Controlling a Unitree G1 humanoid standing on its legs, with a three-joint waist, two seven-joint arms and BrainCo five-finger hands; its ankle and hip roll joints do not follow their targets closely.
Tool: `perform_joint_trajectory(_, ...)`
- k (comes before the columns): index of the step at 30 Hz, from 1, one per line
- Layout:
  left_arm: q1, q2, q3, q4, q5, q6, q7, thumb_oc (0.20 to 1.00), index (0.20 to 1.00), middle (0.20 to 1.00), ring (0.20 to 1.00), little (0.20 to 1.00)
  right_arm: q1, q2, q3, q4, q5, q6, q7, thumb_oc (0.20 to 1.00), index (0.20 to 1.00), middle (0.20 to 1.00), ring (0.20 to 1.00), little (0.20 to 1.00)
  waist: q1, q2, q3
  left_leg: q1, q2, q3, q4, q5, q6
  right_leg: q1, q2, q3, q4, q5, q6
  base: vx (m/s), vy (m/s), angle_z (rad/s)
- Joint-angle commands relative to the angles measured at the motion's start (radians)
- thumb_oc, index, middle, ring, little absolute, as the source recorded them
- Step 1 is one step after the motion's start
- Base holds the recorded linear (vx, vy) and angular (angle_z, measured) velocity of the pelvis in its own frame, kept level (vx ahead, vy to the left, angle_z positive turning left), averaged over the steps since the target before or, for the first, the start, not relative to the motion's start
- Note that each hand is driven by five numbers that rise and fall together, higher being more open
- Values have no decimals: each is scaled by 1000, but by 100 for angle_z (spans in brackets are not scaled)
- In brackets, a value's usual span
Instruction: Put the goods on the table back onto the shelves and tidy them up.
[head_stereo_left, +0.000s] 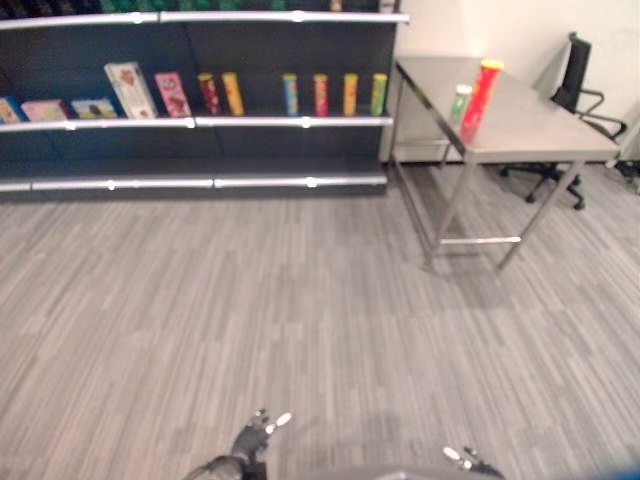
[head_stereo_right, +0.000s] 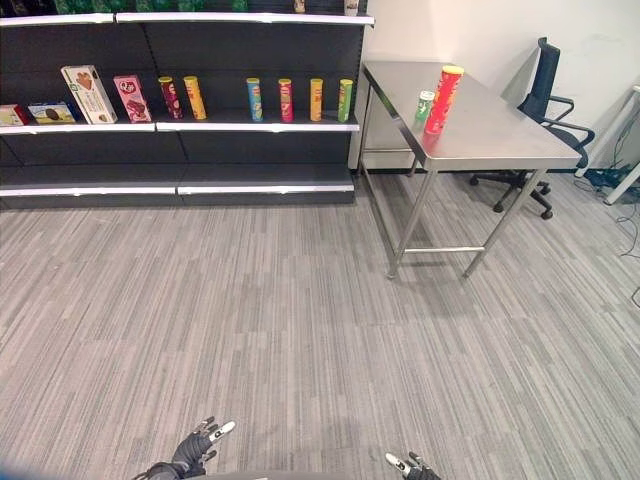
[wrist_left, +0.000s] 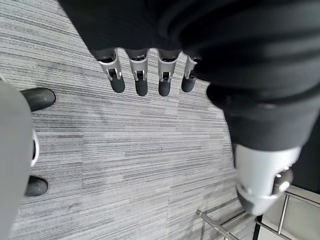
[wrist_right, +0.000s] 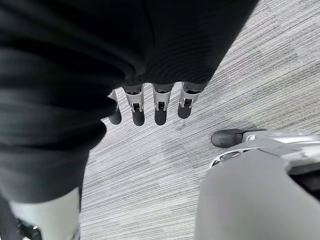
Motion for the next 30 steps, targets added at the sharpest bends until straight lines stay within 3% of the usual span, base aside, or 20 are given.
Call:
perform_joint_trajectory(1,-60,-26,-13,33,45,-31,12,1000,1000,1000,1000,1000,-60,-43,-8,8,-20,-33,-8,1000,1000,1000,1000,1000,-13,7,-20,19,16,-23,-1,46,-63,10,6,-33,7,44,43,7,-51,0)
perform_joint_trajectory(9,-54,-32,-23,15,43,-26,29,1000,1000,1000,1000,1000,-59,-52,-11,8,-8,-37,-11,1000,1000,1000,1000,1000,-8,2,3,-3,23,-40,39,49,-70,7,13,-21,7,38,29,4,-54,1)
perform_joint_trajectory(14,-57,-25,-27,11,29,-28,27,1000,1000,1000,1000,1000,-69,-62,-9,-21,10,-42,-9,1000,1000,1000,1000,1000,-3,-8,51,-102,48,-90,218,48,-95,-9,19,-8,20,34,4,-25,-119,8)
perform_joint_trajectory(18,-55,-22,-36,-1,23,-28,29,1000,1000,1000,1000,1000,-62,-76,-8,-59,15,-47,-9,1000,1000,1000,1000,1000,7,-22,93,-206,73,-147,428,92,-117,-2,22,-7,27,25,-20,0,-121,1)
perform_joint_trajectory(19,-61,-25,-39,4,25,-27,32,1000,1000,1000,1000,1000,-67,-75,-10,-53,19,-47,-13,1000,1000,1000,1000,1000,10,-21,100,-220,72,-163,429,104,-116,0,24,-9,27,22,-20,45,-51,4)
perform_joint_trajectory(21,-62,-28,-34,8,21,-26,34,1000,1000,1000,1000,1000,-74,-73,-12,-51,21,-48,-17,1000,1000,1000,1000,1000,8,-17,99,-229,79,-164,340,99,-102,2,26,-14,27,16,-13,134,7,-4)
perform_joint_trajectory(22,-59,-30,-29,17,20,-29,34,1000,1000,1000,1000,1000,-74,-69,-6,-55,16,-48,-17,1000,1000,1000,1000,1000,12,-15,92,-239,104,-161,229,103,-96,7,27,-13,27,1,-5,161,27,-6)
perform_joint_trajectory(23,-59,-30,-29,17,20,-29,34,1000,1000,1000,1000,1000,-74,-68,-6,-55,16,-48,-17,1000,1000,1000,1000,1000,13,-17,92,-235,102,-159,224,105,-96,8,26,-12,27,0,-4,185,42,-1)
perform_joint_trajectory(24,-58,-30,-29,18,17,-30,36,1000,1000,1000,1000,1000,-74,-67,-2,-61,15,-48,-19,1000,1000,1000,1000,1000,18,-11,92,-255,122,-167,176,140,-100,11,32,-8,32,-8,-4,164,44,2)
perform_joint_trajectory(26,-56,-31,-35,17,12,-31,41,1000,1000,1000,1000,1000,-84,-68,4,-72,17,-54,-21,1000,1000,1000,1000,1000,30,2,99,-312,192,-164,14,246,-134,45,40,12,40,-44,1,387,97,-8)
perform_joint_trajectory(28,-55,-30,-33,16,10,-28,39,1000,1000,1000,1000,1000,-87,-68,6,-72,15,-56,-19,1000,1000,1000,1000,1000,34,4,98,-307,204,-146,1,256,-143,58,41,23,37,-48,4,327,77,-39)
perform_joint_trajectory(29,-46,-33,-25,13,13,-24,38,1000,1000,1000,1000,1000,-95,-69,13,-90,9,-57,-16,1000,1000,1000,1000,1000,40,12,88,-339,239,-86,-1,264,-162,91,43,41,32,-66,13,407,102,-57)
perform_joint_trajectory(30,-38,-33,-21,12,17,-24,38,1000,1000,1000,1000,1000,-98,-68,17,-98,6,-57,-14,1000,1000,1000,1000,1000,51,15,79,-334,245,-74,-1,277,-169,114,45,58,29,-74,15,567,144,-45)
